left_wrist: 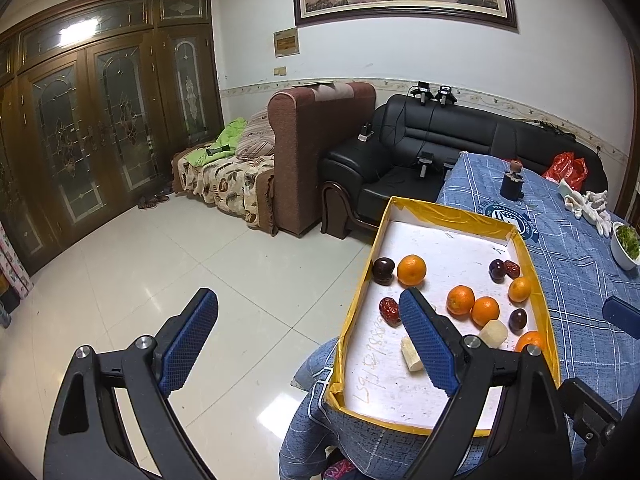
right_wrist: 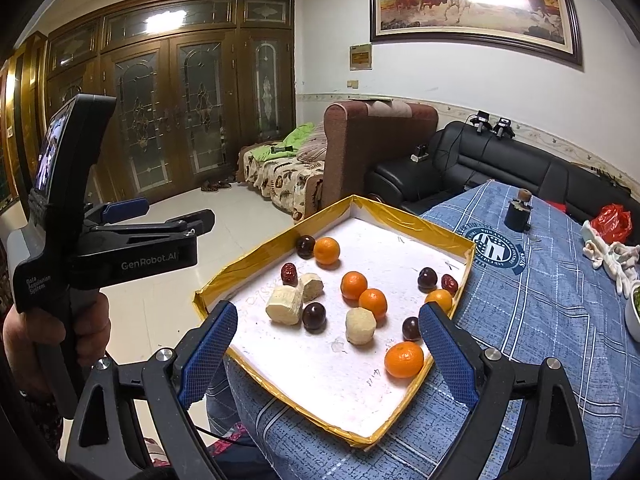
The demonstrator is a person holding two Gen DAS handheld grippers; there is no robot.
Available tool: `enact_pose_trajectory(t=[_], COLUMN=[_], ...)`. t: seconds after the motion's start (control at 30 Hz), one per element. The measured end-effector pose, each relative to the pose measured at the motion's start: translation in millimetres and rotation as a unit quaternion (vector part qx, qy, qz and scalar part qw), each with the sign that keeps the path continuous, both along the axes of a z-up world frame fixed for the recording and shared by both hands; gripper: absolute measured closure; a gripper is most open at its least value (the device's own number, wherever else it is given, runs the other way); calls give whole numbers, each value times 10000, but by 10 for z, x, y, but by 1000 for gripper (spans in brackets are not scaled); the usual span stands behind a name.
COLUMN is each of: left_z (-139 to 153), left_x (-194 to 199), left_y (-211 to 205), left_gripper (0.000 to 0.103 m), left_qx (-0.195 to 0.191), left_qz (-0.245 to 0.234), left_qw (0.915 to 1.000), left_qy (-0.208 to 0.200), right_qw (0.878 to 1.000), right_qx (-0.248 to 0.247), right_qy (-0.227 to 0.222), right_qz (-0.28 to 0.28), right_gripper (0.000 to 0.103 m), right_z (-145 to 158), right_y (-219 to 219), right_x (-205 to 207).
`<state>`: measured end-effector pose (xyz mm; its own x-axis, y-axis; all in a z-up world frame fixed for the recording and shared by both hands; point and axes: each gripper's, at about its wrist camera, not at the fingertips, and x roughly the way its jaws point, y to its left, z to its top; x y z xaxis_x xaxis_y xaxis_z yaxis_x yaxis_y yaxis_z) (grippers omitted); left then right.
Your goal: Organize fruits
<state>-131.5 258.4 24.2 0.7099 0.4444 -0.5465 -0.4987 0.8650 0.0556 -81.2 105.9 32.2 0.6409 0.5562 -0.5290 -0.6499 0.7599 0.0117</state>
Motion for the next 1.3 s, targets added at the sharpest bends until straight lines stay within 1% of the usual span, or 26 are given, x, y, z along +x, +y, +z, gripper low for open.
enact_pose_trajectory(t=[0.37,0.87,1.1,1.3], left_z=[-44,-44,1,53], left_x=[-5,-16,-25,-22], left_y=[66,120,95,52], left_gripper=[10,10,10,10], left_qx=[-55,-109,-70,-61], left_qz=[70,103,96,26], left_qw=[10000,9999,9999,10000], left_qy=[36,20,5,-30], right_qw=[10000,9993,9985,9983], right_qx=[10,311,484,534], right_qy=[29,150,235,204], right_qz=[57,113,71,83], right_gripper=[10,10,10,10], right_z=[-20,35,57,83], right_y=[71,100,54,16], right_x=[17,107,179,196])
